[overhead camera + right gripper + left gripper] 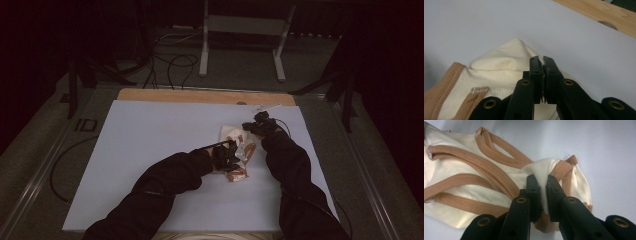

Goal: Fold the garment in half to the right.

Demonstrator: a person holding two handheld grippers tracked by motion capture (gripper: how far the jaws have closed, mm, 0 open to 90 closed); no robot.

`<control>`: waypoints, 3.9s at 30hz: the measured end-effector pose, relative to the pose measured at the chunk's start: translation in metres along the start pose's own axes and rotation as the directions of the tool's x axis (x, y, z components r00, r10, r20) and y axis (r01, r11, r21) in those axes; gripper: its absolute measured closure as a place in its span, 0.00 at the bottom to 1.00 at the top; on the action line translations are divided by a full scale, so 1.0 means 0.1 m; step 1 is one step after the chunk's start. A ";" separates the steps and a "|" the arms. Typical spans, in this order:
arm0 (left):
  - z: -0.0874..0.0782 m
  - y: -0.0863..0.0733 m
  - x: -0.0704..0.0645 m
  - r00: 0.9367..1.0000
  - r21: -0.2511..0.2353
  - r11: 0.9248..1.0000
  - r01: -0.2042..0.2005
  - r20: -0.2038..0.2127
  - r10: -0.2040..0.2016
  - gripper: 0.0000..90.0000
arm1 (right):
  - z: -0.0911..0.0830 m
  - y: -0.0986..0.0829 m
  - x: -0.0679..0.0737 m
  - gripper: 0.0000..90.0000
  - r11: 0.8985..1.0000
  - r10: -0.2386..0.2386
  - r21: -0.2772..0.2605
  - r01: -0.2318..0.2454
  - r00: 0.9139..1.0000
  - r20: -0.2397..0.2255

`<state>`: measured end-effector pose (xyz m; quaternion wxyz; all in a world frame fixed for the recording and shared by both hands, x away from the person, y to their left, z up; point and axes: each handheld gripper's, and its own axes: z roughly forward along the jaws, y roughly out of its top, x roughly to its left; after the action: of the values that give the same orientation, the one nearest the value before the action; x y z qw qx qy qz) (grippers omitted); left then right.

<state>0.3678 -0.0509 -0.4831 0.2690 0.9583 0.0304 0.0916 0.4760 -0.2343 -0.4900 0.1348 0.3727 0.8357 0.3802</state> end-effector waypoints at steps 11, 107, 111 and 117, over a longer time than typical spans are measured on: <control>0.10 0.06 0.00 1.000 0.001 1.000 0.017 -0.003 -0.017 0.92 | 0.09 -0.09 -0.07 0.97 0.999 0.032 0.012 -0.032 0.999 0.013; -1.05 -2.07 -0.50 0.808 -0.370 0.780 0.505 -0.117 -0.578 0.00 | -0.56 -0.22 0.28 0.97 0.999 0.021 0.037 -0.026 0.992 0.128; -1.07 -2.07 -0.51 0.809 -0.373 0.783 0.499 -0.126 -0.575 0.00 | -0.62 -0.35 0.25 0.97 0.998 0.036 0.040 -0.042 0.990 0.137; -1.09 -2.10 -0.52 0.803 -0.377 0.777 0.504 -0.127 -0.582 0.00 | -0.64 -0.54 0.19 0.91 0.994 0.090 0.049 -0.098 0.986 0.141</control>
<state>0.2935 0.1786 -0.5094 0.4320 0.8322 0.3236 0.1266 0.4024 -0.2786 -0.4856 0.1639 0.4406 0.8161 0.3362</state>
